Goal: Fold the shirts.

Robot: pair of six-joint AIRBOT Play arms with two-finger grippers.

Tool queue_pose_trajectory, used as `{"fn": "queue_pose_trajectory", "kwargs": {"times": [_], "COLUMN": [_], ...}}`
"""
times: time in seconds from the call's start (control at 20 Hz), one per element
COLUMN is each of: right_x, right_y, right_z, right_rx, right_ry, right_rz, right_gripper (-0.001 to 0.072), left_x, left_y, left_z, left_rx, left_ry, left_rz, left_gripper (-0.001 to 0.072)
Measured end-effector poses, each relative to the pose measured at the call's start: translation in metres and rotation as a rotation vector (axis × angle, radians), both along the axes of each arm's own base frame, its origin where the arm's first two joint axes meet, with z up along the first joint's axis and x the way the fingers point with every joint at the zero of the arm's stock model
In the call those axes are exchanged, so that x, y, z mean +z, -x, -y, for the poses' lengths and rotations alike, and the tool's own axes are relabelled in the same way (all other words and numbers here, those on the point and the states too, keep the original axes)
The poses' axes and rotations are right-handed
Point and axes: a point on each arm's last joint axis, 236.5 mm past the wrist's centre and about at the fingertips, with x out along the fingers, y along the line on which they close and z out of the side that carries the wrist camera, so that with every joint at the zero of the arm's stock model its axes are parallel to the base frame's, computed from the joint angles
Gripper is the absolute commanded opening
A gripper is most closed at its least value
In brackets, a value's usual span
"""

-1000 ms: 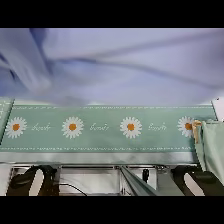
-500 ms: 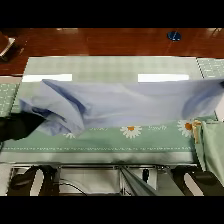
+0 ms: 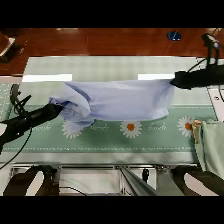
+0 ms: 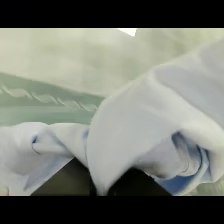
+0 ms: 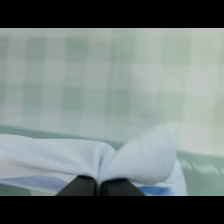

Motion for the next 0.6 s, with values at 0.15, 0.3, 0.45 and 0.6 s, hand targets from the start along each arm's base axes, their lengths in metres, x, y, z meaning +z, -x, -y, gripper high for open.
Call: {"fn": "queue_pose_trajectory", "kwargs": {"times": [0.15,0.3,0.45,0.6], "right_x": [-0.025,-0.037,-0.025,-0.002], "right_y": [-0.05,-0.094,-0.122,-0.122], "right_z": [-0.01,-0.02,-0.007,0.046], "right_rx": [-0.022,-0.043,-0.07,-0.12], "right_ry": [-0.071,-0.15,-0.196,-0.196], "right_rz": [-0.023,-0.025,-0.004,-0.002], "right_gripper": [0.0201,0.0414,0.0414,0.0413], "left_x": [-0.023,-0.038,-0.03,-0.017], "left_y": [-0.033,-0.068,-0.091,-0.092], "left_z": [-0.002,0.001,-0.006,-0.057], "left_rx": [0.017,0.006,-0.066,-0.056], "left_ry": [-0.022,-0.027,-0.035,-0.086], "left_rz": [-0.057,-0.108,-0.141,-0.2], "left_gripper": [0.0258,0.0512,0.0511,0.0511]}}
